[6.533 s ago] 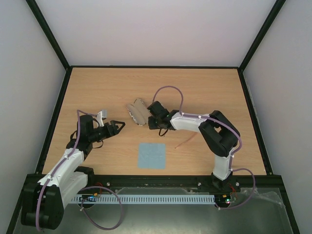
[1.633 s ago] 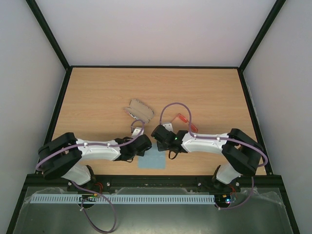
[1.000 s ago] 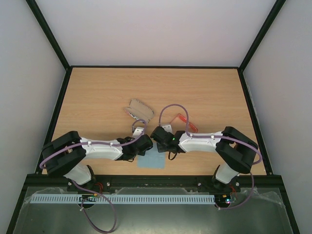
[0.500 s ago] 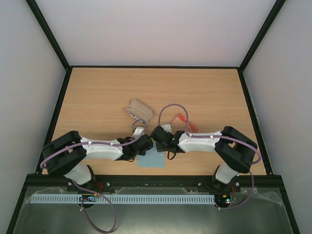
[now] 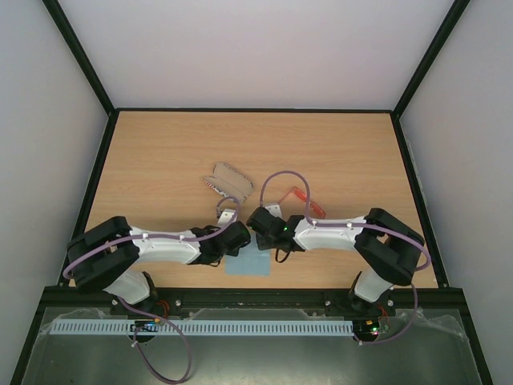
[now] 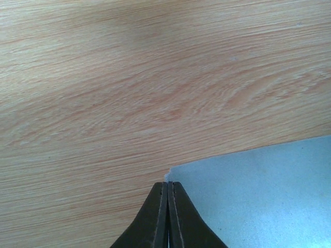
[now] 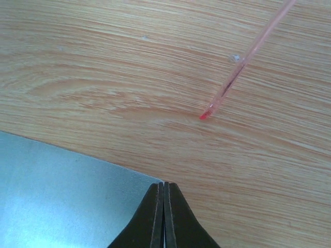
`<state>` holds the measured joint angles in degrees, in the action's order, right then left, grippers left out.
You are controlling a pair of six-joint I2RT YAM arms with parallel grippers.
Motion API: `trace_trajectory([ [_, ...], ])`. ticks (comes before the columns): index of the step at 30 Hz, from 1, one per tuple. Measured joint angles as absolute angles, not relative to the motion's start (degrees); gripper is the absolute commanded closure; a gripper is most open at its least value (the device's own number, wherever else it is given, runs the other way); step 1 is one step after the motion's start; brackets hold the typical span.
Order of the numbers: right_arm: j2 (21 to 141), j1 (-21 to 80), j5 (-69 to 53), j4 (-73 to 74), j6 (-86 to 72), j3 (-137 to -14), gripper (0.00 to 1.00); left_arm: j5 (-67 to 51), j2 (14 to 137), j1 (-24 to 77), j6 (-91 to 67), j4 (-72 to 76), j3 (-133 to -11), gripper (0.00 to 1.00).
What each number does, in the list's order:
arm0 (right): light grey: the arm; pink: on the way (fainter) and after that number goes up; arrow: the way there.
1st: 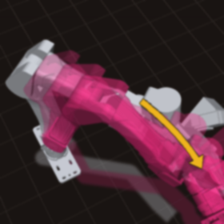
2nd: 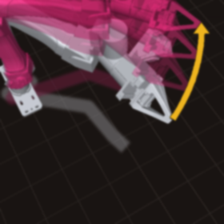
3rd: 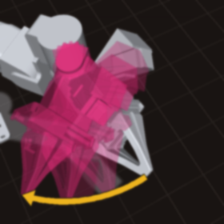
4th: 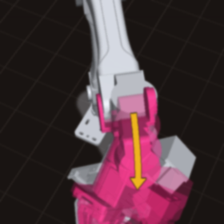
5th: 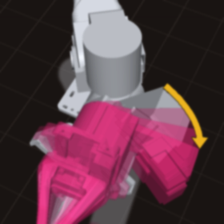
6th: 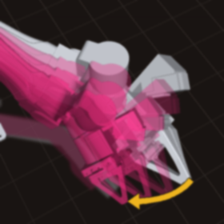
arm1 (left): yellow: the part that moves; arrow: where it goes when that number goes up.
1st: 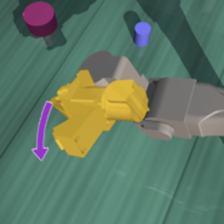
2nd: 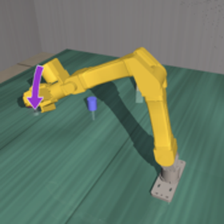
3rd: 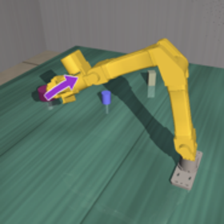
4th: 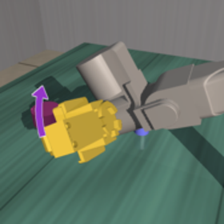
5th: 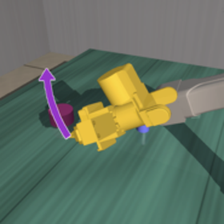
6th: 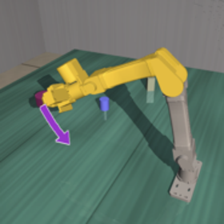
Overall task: Organize the sunglasses
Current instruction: Fold the glasses cleaning cloth at the center of the board.
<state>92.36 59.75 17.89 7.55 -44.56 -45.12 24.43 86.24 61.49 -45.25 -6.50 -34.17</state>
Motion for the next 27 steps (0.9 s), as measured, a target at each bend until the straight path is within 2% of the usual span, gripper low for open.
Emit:
trace_trajectory([
  [27,86.91,60.82,16.53,5.02,-43.94,-41.50,0.99,23.35,78.50,61.49,-44.99,-4.47,-28.93,0.98],
])
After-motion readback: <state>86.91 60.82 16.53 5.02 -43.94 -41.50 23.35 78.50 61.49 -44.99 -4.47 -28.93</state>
